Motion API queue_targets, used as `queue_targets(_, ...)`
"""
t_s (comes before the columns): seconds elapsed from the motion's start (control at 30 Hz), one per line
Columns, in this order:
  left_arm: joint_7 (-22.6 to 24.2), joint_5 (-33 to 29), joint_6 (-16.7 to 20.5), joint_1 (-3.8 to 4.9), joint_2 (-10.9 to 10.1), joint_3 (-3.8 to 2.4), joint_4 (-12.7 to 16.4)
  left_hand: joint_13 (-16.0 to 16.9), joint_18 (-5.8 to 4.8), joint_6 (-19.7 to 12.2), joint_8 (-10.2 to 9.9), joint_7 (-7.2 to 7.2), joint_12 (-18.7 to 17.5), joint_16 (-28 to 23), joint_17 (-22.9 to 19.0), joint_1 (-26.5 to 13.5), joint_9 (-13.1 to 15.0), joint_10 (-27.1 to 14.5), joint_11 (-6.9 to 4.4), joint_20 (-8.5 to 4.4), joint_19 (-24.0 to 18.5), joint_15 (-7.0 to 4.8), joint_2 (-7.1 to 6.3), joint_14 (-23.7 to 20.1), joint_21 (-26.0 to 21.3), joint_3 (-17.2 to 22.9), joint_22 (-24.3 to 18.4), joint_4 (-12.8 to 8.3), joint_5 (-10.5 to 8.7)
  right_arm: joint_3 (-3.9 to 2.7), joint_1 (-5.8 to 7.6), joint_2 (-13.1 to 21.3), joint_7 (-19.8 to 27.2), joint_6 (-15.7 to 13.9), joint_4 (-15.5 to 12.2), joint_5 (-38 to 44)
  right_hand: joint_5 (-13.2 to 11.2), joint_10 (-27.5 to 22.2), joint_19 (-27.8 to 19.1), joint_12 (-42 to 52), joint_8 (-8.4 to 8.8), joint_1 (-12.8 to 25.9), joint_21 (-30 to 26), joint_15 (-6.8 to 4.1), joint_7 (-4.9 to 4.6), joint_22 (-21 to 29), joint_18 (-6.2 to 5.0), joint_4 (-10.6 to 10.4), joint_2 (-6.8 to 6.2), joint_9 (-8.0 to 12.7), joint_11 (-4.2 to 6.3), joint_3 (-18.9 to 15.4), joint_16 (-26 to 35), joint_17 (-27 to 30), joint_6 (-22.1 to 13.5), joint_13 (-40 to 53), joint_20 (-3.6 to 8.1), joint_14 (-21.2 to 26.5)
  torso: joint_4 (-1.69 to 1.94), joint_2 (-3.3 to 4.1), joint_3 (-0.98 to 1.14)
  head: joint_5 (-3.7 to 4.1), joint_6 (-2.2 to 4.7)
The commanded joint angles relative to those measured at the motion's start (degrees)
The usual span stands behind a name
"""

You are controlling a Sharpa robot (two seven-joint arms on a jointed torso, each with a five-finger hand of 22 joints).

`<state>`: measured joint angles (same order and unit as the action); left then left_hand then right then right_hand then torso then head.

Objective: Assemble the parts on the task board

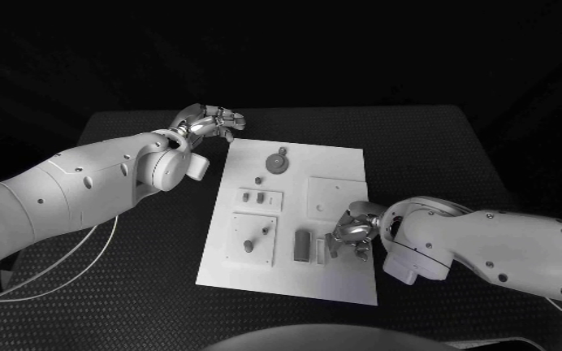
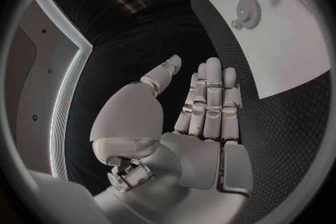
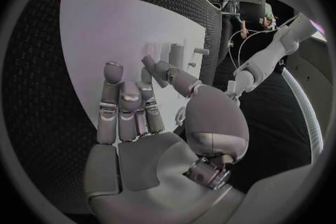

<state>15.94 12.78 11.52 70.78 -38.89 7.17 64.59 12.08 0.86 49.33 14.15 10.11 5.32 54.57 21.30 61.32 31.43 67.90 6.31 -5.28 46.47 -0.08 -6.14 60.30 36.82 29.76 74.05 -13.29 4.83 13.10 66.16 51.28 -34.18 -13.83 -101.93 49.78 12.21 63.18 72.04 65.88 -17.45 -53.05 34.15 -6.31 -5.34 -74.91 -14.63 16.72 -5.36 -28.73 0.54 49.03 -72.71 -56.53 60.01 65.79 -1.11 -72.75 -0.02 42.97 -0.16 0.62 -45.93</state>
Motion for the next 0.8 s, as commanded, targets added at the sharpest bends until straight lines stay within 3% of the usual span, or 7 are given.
queue_targets(0.03, 0.3, 0.0, -1.0, 0.10, 0.1, -0.03, 0.2, 0.0, 1.01, -0.2, 0.2, -0.07, 0.2, -0.4, 0.1, -0.6, 0.1, -0.3, -0.02, -0.22, 0.4, 0.20, -0.06, 0.0, -0.2, 0.0, 0.1, 0.3, -0.23, 0.05, -0.18, -0.3, -0.3, 0.4, 0.4, -2.4, 0.2, 0.7, 0.3, 0.0, -0.58, 0.3, 0.2, -0.24, -0.01, -0.9, -0.37, -0.2, 0.52, -0.5, 0.34, -0.1, 0.3, -0.1, 0.2, 0.1, -0.06, -0.1, 0.07, -0.01, 0.00, 0.02, -0.04)
queue_targets(0.5, 0.1, 0.1, -1.1, 0.10, 0.0, -0.02, 0.3, 0.0, 1.01, -0.2, 0.2, -0.07, 0.2, -0.4, 0.1, -0.6, 0.1, -0.3, -0.02, -0.22, 0.4, 0.20, -0.09, 0.0, -0.3, 0.0, 0.1, 0.4, -0.22, 0.37, -0.68, -1.4, -0.7, 3.1, 1.2, -2.8, 0.3, 0.6, 0.2, 0.0, -0.69, 1.7, 0.2, -0.29, 0.03, -0.9, -0.37, -0.3, 0.72, -0.3, 0.37, -1.0, 0.4, -0.2, 0.3, 0.2, -0.06, -0.2, 0.08, 0.00, -0.04, 0.02, -0.31)
queue_targets(0.8, 0.1, 0.1, -1.1, 0.11, 0.0, -0.02, 0.3, 0.0, 1.00, -0.2, 0.2, -0.07, 0.2, -0.4, 0.1, -0.6, 0.1, -0.3, -0.02, -0.22, 0.4, 0.21, -0.10, 0.0, -0.3, 0.0, 0.2, 0.4, -0.22, 0.58, -0.79, -1.8, -0.6, 2.5, 1.5, -2.3, -0.4, 0.5, 0.2, 0.0, -0.77, 3.2, 0.2, -0.35, 0.07, -0.8, -0.37, -0.5, 0.24, -0.1, 0.41, -2.0, 0.5, -0.3, 0.4, 0.4, -0.05, -0.1, 0.05, 0.01, -0.02, -0.07, -0.21)
